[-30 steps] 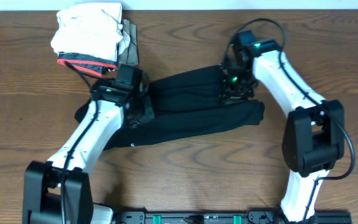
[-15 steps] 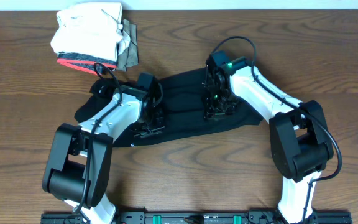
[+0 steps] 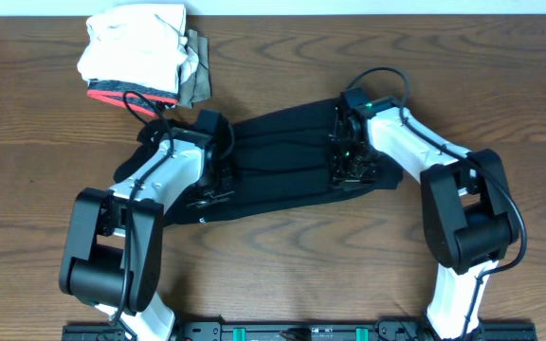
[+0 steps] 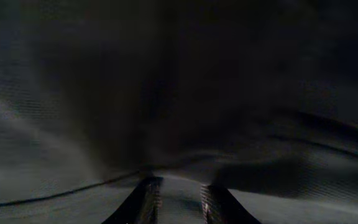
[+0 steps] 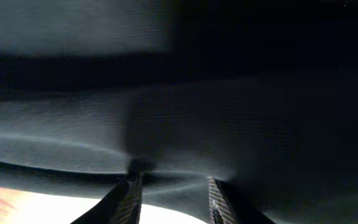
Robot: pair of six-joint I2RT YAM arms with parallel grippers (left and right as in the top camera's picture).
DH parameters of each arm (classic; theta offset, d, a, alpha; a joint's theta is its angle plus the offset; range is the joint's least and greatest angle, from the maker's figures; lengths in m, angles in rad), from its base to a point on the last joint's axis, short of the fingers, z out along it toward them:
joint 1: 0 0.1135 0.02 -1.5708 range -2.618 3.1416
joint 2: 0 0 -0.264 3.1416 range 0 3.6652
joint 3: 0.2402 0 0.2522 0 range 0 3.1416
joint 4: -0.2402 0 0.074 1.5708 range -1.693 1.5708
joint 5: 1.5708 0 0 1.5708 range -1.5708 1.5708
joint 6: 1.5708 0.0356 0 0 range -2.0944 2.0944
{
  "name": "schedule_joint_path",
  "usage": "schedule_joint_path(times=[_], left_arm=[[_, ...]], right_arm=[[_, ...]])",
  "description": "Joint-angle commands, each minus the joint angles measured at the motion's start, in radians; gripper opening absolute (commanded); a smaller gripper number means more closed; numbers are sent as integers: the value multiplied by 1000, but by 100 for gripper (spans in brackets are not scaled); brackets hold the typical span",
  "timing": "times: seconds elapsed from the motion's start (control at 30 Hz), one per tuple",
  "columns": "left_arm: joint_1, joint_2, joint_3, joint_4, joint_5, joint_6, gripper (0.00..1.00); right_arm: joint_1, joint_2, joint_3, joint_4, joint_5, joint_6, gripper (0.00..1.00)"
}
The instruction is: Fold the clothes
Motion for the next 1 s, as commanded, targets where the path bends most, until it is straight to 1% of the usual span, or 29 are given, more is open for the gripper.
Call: schedule_joint_path(times=[0.0, 0.13, 0.23, 0.43, 0.67, 0.7, 0.77, 0.87, 0.97], left_arm=[[32, 3, -11, -15, -86, 18, 26], [61, 3, -11, -19, -85, 29, 26], [69, 3, -11, -25, -86, 39, 26], [71, -18, -8, -42, -85, 48, 26], [71, -164, -8, -90, -85, 48, 27], [71, -190, -8, -99, -85, 48, 29], [71, -245, -8, -117, -86, 48, 37], [71, -300, -8, -132, -85, 47, 39], [71, -321, -8, -134, -81, 47, 40]], right_arm=[[-60, 11, -30, 4, 144, 10, 34], [-100, 11, -30, 3, 185, 10, 35], [-127, 11, -30, -4, 208, 10, 34], [-166, 11, -25, -18, 243, 10, 27], [-172, -8, -6, -40, 253, 11, 18], [-172, -16, -2, -43, 265, 29, 18], [-172, -39, 5, -53, 317, 66, 19], [-172, -80, 7, -59, 357, 71, 19], [-172, -132, 7, -65, 344, 85, 19]])
